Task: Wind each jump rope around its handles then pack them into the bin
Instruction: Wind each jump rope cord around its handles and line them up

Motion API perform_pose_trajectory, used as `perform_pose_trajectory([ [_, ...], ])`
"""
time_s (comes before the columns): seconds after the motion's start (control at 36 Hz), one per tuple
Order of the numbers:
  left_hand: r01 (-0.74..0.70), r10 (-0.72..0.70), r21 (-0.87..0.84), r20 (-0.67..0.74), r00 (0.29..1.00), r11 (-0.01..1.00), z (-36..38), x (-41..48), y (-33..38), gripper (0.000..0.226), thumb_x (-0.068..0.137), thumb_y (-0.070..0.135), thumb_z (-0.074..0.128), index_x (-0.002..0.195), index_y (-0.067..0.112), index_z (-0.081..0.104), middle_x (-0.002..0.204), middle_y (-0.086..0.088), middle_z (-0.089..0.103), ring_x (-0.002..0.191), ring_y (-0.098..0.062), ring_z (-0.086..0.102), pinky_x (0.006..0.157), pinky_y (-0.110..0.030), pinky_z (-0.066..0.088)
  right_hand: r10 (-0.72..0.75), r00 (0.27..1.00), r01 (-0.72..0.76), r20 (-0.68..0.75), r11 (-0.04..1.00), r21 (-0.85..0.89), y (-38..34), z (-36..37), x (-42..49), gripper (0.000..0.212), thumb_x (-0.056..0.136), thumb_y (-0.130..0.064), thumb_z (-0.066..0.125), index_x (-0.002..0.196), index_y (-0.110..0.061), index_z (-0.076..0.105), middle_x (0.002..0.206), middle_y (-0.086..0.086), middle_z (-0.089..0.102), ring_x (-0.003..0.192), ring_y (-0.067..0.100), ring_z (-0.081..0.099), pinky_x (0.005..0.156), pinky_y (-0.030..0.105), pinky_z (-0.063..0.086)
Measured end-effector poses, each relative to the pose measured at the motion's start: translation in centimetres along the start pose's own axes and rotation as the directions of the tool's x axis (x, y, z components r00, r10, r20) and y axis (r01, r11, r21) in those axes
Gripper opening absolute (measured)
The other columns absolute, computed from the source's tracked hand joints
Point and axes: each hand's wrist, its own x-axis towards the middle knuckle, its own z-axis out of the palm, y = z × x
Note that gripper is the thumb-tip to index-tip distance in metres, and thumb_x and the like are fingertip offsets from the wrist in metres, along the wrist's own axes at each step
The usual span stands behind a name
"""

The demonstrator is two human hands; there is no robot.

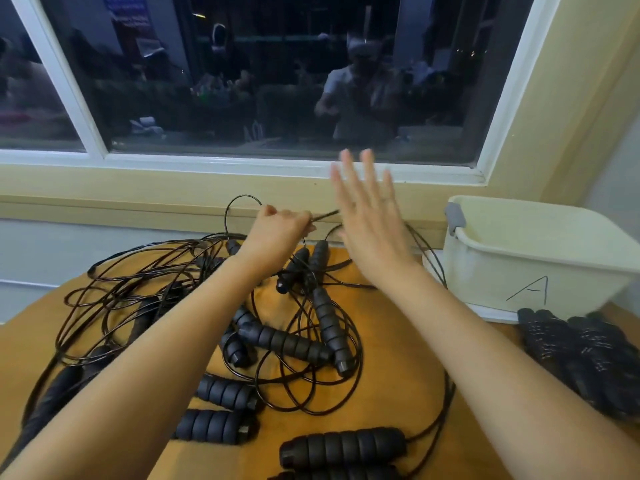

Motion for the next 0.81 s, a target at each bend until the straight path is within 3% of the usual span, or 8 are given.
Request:
perform_pose_trajectory([
  [0.14, -0.161, 0.159, -0.021, -0.076, 0.984, 0.987, 0.8, -1.2, 0.7, 0.024, 0.099, 0.030, 0.039, 0.100, 0.012, 0.054, 0.071, 0.007, 0.050, 0.067, -0.025, 0.055, 0.085, -0.038, 0.033, -0.155, 0.965, 0.133, 0.210, 0.984, 0.114, -1.3, 0.8, -1.3, 0.037, 0.101, -0.025, 0.051, 0.136, -0.012, 0.050, 0.130, 0.004, 0.062, 0.125, 0.024, 0.054, 0.122, 0.047, 0.010],
  [0.19, -0.182, 0.175, -0.088, -0.088, 0.981, 0.979, 1.1, -2.1, 0.4, 0.035, 0.099, 0.038, 0.029, 0.093, 0.012, 0.053, 0.066, 0.007, 0.050, 0.059, -0.023, 0.050, 0.085, -0.039, 0.035, -0.146, 0.984, 0.121, 0.099, 0.968, 0.220, -0.7, 0.5, -1.8, 0.014, 0.089, -0.011, 0.066, 0.103, -0.012, 0.065, 0.097, 0.003, 0.070, 0.094, 0.025, 0.065, 0.093, 0.036, 0.044],
  [0.25, -0.189, 0.177, -0.103, -0.118, 0.977, 0.977, 1.7, -2.7, 0.0, 0.035, 0.101, 0.037, 0.028, 0.092, 0.014, 0.053, 0.071, 0.005, 0.056, 0.063, -0.022, 0.053, 0.087, -0.038, 0.034, -0.096, 0.993, 0.113, -0.074, 0.947, 0.300, 0.2, 0.5, -2.2, 0.014, 0.072, -0.006, 0.076, 0.077, -0.012, 0.065, 0.067, 0.003, 0.064, 0.062, 0.023, 0.061, 0.061, 0.026, 0.035],
  [0.31, -0.158, 0.141, -0.127, -0.137, 0.981, 0.979, 2.1, -2.6, -0.5, 0.034, 0.101, 0.037, 0.027, 0.094, 0.016, 0.053, 0.079, 0.004, 0.060, 0.070, -0.022, 0.056, 0.087, -0.035, 0.030, -0.034, 0.986, 0.083, -0.162, 0.948, 0.306, 0.9, 0.7, -2.4, 0.013, 0.075, -0.007, 0.075, 0.073, -0.013, 0.064, 0.060, 0.001, 0.059, 0.054, 0.021, 0.056, 0.057, 0.023, 0.027],
  [0.61, 0.188, -0.210, -0.129, -0.182, 0.961, 0.974, 0.7, -1.1, -2.4, 0.025, 0.103, 0.026, 0.036, 0.102, 0.012, 0.057, 0.092, 0.001, 0.057, 0.094, -0.027, 0.057, 0.097, -0.047, 0.033, 0.249, 0.897, -0.129, -0.365, 0.937, 0.324, 4.4, -0.9, -3.9, 0.026, 0.097, -0.017, 0.049, 0.077, -0.011, 0.065, 0.062, 0.001, 0.059, 0.058, 0.017, 0.053, 0.054, 0.021, 0.020],
  [0.69, 0.138, -0.155, -0.085, -0.255, 0.955, 0.987, 0.1, -0.7, -1.4, 0.015, 0.095, 0.007, 0.046, 0.105, 0.007, 0.057, 0.102, -0.009, 0.062, 0.096, -0.030, 0.057, 0.101, -0.047, 0.035, 0.236, 0.968, -0.251, 0.087, 0.922, 0.295, 4.1, 0.5, -4.7, 0.028, 0.100, -0.022, 0.043, 0.096, -0.011, 0.069, 0.087, 0.002, 0.070, 0.084, 0.023, 0.060, 0.057, 0.028, 0.034],
  [0.75, 0.066, -0.070, -0.026, -0.177, 0.982, 0.997, 0.1, -1.2, -0.9, 0.023, 0.088, -0.004, 0.056, 0.107, 0.008, 0.056, 0.099, -0.009, 0.066, 0.092, -0.029, 0.061, 0.101, -0.045, 0.035, 0.242, 0.894, -0.328, 0.378, 0.927, 0.182, 4.0, 2.0, -5.3, 0.032, 0.104, -0.025, 0.045, 0.130, -0.015, 0.059, 0.125, 0.007, 0.062, 0.119, 0.029, 0.049, 0.089, 0.041, 0.046],
  [0.81, -0.038, 0.046, 0.062, -0.141, 0.989, 0.997, 0.7, -1.9, -0.6, 0.034, 0.077, -0.007, 0.068, 0.106, 0.008, 0.058, 0.096, -0.008, 0.069, 0.090, -0.028, 0.065, 0.096, -0.045, 0.040, 0.247, 0.869, -0.359, 0.429, 0.911, 0.203, 3.5, 1.9, -5.4, 0.067, 0.099, -0.034, 0.055, 0.156, -0.017, 0.024, 0.160, 0.010, 0.026, 0.148, 0.036, 0.016, 0.116, 0.047, 0.028],
])
